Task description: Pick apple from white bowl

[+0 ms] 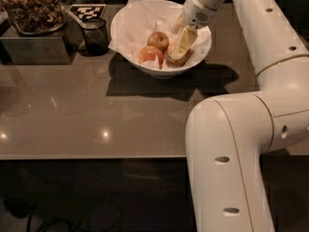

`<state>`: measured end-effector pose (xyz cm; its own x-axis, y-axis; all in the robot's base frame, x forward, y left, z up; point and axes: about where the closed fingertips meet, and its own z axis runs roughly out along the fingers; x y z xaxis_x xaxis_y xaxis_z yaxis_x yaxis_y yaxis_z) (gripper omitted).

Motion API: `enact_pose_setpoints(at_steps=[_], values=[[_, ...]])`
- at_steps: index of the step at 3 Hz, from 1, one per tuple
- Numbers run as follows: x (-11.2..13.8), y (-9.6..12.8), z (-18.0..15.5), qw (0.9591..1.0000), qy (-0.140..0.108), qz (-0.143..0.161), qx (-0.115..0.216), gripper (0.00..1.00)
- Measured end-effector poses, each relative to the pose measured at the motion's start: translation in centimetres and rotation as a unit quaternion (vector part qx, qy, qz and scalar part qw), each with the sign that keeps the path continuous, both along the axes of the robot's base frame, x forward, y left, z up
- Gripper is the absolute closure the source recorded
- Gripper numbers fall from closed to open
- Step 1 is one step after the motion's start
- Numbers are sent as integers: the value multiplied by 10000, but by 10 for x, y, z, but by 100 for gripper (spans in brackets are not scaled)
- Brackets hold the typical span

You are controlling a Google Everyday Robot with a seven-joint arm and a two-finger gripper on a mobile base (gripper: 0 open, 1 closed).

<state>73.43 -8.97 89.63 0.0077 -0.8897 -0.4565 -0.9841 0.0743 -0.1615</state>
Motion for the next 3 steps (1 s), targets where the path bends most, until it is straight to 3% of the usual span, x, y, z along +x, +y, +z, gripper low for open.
enact_pose_setpoints(at_steps=[1,2,3], values=[[4,-3,-16,9991,83,18,-405,29],[4,-10,-32,9981,244,-10,-561,37],[1,-16,-45,9974,396,-50,-593,56]])
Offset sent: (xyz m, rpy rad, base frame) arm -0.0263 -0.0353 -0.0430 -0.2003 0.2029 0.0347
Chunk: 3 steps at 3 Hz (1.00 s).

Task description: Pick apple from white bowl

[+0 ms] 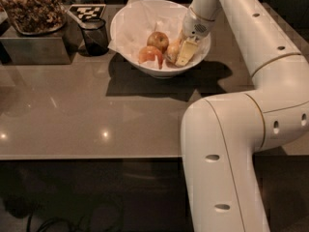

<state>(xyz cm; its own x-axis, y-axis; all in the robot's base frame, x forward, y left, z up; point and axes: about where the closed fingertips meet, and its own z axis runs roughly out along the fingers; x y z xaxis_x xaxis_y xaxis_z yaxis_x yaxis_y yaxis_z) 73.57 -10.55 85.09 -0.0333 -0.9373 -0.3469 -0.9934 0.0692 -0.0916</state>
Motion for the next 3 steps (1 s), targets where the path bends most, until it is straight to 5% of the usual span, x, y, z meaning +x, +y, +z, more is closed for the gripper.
enact_pose_setpoints(at_steps=[2,3], values=[[-15,-9,32,9990,-104,-114,408,100],[-33,-7,62,9926,-92,-115,1205,100]])
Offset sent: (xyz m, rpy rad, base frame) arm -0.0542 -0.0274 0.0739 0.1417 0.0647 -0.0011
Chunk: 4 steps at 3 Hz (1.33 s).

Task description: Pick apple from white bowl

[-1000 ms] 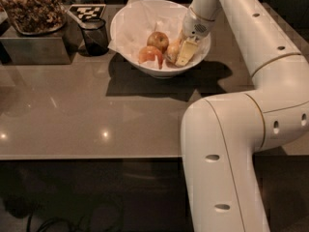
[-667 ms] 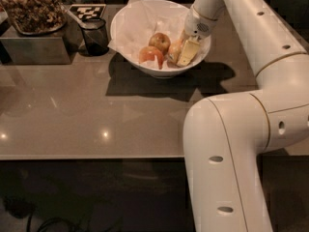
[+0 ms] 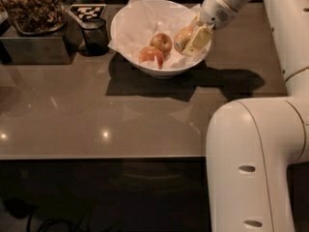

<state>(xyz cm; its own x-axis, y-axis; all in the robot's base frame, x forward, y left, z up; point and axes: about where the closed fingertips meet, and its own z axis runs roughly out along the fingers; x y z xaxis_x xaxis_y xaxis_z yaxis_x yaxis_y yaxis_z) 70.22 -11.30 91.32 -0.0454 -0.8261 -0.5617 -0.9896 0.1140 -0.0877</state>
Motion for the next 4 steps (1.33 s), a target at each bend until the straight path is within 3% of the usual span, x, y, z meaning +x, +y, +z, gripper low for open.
enact_pose_setpoints(at_steps=[1,2,4], values=[[-19,13,29,9950,75,215,971,100],[-34,18,63,9886,41,296,1478,100],[-57,-7,86,9860,324,-186,1626,100]])
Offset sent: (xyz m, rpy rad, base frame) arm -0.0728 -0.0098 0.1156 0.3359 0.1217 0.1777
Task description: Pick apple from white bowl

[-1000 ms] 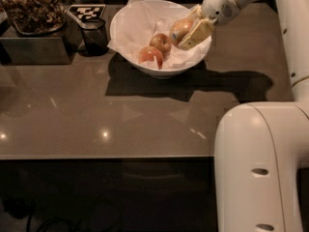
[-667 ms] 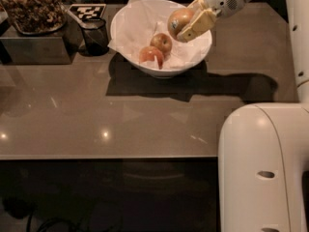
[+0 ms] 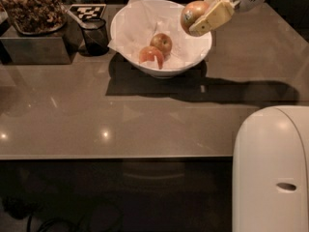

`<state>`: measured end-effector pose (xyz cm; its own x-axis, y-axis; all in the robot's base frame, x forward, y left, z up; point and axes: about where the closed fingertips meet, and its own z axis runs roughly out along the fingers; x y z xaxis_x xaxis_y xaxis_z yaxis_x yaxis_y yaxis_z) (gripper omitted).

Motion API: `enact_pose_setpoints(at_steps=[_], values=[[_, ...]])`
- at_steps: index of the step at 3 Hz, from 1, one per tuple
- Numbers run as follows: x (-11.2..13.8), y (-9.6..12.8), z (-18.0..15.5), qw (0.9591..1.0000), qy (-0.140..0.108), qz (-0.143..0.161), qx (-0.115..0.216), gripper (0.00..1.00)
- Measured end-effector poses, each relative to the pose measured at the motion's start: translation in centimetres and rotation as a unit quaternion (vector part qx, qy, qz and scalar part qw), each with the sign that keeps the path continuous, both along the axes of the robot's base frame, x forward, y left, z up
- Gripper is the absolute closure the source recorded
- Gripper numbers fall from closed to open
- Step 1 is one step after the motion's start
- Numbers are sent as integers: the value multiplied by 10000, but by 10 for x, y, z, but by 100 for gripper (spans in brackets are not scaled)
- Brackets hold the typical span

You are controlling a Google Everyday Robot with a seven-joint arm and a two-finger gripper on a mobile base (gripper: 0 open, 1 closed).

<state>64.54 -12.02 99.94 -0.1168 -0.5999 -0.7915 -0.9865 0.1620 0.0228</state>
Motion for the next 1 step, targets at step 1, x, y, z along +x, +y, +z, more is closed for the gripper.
enact_pose_setpoints(at_steps=[1], values=[[-7,-15,-6,9996,216,-163,-8,100]])
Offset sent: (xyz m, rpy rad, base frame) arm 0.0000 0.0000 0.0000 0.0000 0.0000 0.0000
